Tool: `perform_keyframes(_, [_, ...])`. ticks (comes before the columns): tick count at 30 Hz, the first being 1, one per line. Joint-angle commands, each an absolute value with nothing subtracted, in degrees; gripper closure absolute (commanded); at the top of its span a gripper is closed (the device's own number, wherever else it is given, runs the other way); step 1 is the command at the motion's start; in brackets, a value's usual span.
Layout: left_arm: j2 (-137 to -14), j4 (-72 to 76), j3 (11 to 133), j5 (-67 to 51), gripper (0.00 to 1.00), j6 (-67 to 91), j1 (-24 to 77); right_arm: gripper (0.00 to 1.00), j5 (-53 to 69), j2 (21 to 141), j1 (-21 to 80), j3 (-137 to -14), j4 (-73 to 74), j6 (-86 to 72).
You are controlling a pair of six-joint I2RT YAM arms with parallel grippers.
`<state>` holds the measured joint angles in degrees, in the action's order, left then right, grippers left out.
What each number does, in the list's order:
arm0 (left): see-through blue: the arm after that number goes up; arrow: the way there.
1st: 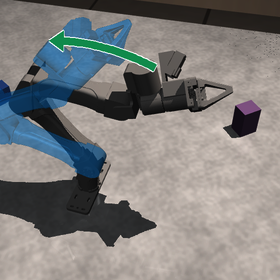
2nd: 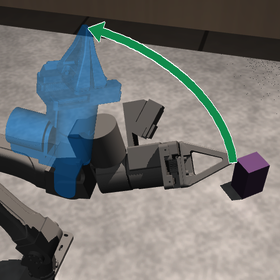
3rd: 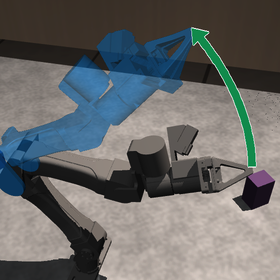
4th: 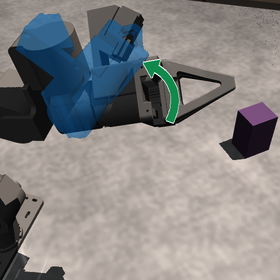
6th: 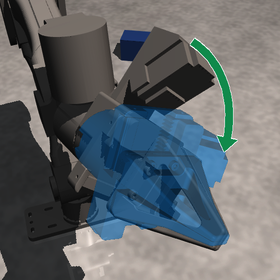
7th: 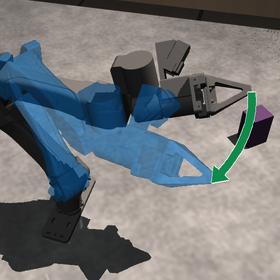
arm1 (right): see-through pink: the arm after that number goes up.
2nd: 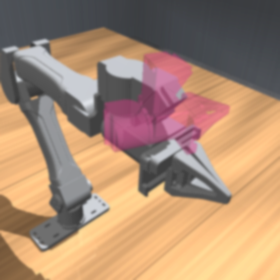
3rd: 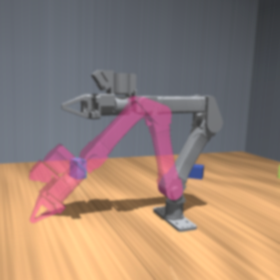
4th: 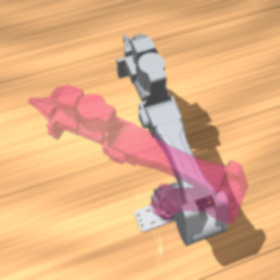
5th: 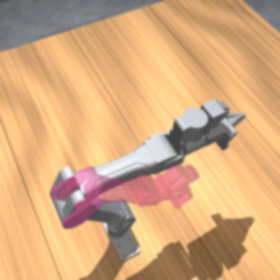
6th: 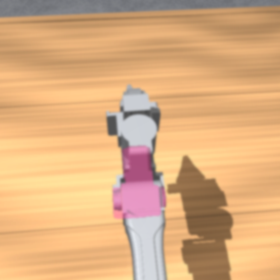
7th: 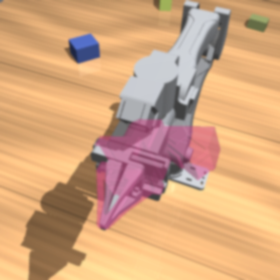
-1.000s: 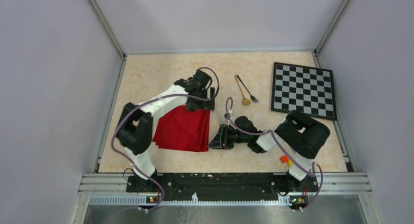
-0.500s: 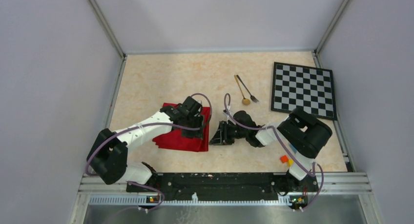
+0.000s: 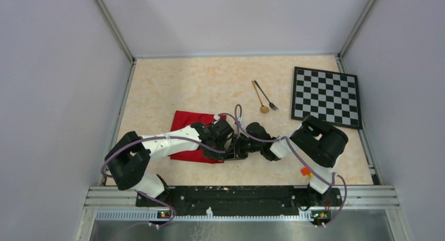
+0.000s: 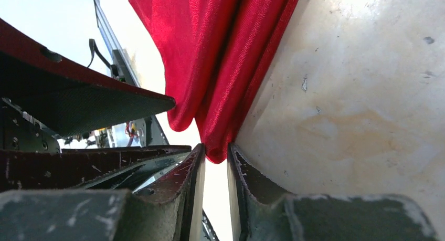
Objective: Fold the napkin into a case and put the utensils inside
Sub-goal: Turn over the upper triangle folded napkin at the center of the board.
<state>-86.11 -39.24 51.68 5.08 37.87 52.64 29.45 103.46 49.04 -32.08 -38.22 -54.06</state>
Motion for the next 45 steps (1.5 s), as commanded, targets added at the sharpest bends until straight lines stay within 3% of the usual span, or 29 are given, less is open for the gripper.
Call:
perform_keyframes(1, [-87.6,-40.8,52.6,9.6,0.55,40.2,54.4,0.79,28.6,104.9,50.3,-32.8,-38.5,-53.4])
perform_keyframes(7, [-90.5,-43.1,54.7,12.7,0.7,41.1,56.5,0.88,28.1,105.3,50.6,-32.4,-38.9,-53.4])
perform_keyframes(13, [-92.0,-44.4,55.4,15.2,0.73,42.1,57.7,0.92,28.0,105.5,50.7,-32.2,-39.5,-53.6])
perform_keyframes(16, [-91.6,-44.5,55.8,16.0,0.88,42.9,58.3,0.95,27.9,105.6,50.7,-32.2,-39.8,-53.8])
perform_keyframes(21, [-87.7,-43.1,56.4,15.8,1.0,43.5,59.1,1.0,28.6,106.2,50.8,-31.9,-41.9,-54.7])
perform_keyframes(45, [-92.9,-39.6,58.7,10.7,1.0,42.9,61.1,1.0,29.0,107.2,50.9,-30.1,-47.1,-57.6])
